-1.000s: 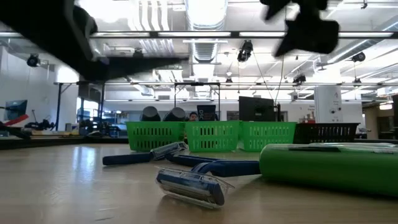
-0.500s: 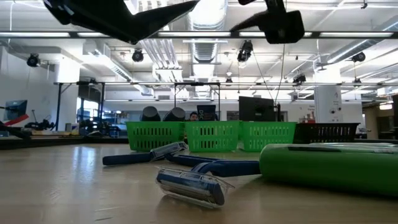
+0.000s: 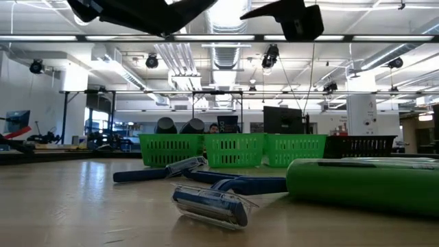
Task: Pick & Place Travel size toiletries
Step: Put the shaving cream into the middle green bin
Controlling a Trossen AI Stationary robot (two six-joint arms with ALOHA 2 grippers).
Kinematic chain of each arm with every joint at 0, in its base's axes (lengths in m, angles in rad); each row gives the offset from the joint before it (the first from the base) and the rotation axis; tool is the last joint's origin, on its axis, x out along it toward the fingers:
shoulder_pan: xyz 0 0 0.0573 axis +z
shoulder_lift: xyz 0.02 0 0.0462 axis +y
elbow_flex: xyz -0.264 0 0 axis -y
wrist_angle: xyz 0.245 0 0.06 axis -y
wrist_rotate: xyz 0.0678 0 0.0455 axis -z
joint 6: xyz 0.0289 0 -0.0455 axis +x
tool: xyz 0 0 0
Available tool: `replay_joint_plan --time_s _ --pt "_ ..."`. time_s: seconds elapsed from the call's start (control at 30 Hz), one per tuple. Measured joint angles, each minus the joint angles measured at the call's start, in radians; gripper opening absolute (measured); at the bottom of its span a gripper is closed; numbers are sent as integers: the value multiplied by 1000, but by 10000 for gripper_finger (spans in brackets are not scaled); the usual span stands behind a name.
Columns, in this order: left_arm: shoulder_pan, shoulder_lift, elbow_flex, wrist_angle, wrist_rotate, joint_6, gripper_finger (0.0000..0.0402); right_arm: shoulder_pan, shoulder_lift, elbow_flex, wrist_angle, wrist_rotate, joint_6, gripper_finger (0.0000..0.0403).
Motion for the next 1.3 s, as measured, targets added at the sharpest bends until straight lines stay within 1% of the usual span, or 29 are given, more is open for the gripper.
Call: replay_joint_plan --time_s 0.13,0.3,0.47,0.63,0.77,1.0,1.3 --pt "19 0 0 0 -3 -51 131 8 -6 0 23 72 -8 241" --pt "41 0 0 0 -9 -76 131 29 -7 0 62 172 -34 245" --pt "54 0 0 -5 -38 -81 131 35 -12 0 60 223 -30 224" --pt "57 0 0 -5 -52 -84 131 35 -14 0 60 312 -38 202" --pt "59 0 0 -5 -72 -99 131 35 -15 -1 61 313 -39 180" --pt "61 -1 0 -5 -73 -106 131 32 -13 -1 62 310 -51 137" --pt "63 -2 0 -4 -76 -108 131 32 -13 -1 65 309 -57 66"
